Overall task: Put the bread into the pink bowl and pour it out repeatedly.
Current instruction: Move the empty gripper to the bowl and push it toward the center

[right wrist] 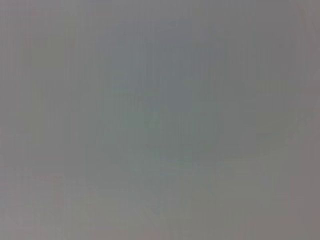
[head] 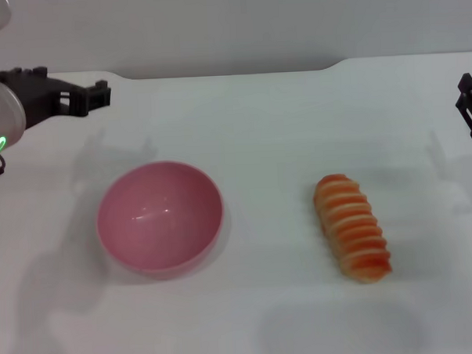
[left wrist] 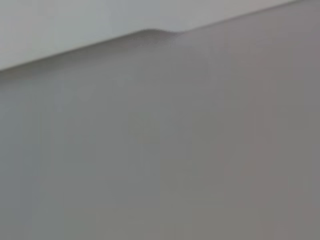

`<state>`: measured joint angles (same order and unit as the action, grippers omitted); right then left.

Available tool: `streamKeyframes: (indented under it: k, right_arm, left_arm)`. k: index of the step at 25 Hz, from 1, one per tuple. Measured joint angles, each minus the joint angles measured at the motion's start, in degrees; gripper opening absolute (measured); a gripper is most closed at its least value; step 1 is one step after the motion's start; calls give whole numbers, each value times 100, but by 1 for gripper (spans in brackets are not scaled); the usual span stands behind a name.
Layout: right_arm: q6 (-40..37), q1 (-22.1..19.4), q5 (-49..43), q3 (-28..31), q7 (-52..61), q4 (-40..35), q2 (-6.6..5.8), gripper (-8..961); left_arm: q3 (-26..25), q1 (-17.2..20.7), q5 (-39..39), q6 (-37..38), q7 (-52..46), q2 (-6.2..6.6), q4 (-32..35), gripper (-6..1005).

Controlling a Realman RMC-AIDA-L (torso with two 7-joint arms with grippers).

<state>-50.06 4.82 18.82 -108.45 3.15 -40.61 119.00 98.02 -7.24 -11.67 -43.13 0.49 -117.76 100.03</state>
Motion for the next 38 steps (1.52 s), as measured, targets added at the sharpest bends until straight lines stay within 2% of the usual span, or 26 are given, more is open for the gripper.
streamKeyframes:
  k: [2,3,11,18,22,24,26,38]
  right_arm:
    - [3,-5,0,1,-2,-10,0,657]
    - [7,-14,0,8,-5,-11,0,656]
    - [55,-7,0,3,-12,-13,0,654]
    - [85,13,-1,0,-16,-72,-2,652]
    - [93,11,0,1,-17,-85,-6,651]
    - [112,5,0,1,-17,-111,-8,650]
    - [148,-14,-3,0,-17,-165,-8,650]
    - [214,1,-14,-8,-25,-261,-9,646]
  left_arm:
    - [0,0,0,0,0,0,0,863]
    - [93,68,10,-559,39,-4,282,863]
    - [548,451,185,-729,423,-4,487,863]
    - [596,407,280,-922,296,-14,459,861]
    - [571,405,272,-1301,184,-14,502,859]
    - [568,324,307,-1828,161,-16,504,859]
    - [590,283,299,-2045,145,-19,439,859]
    - [658,148,-56,-1986,114,-28,66,857]
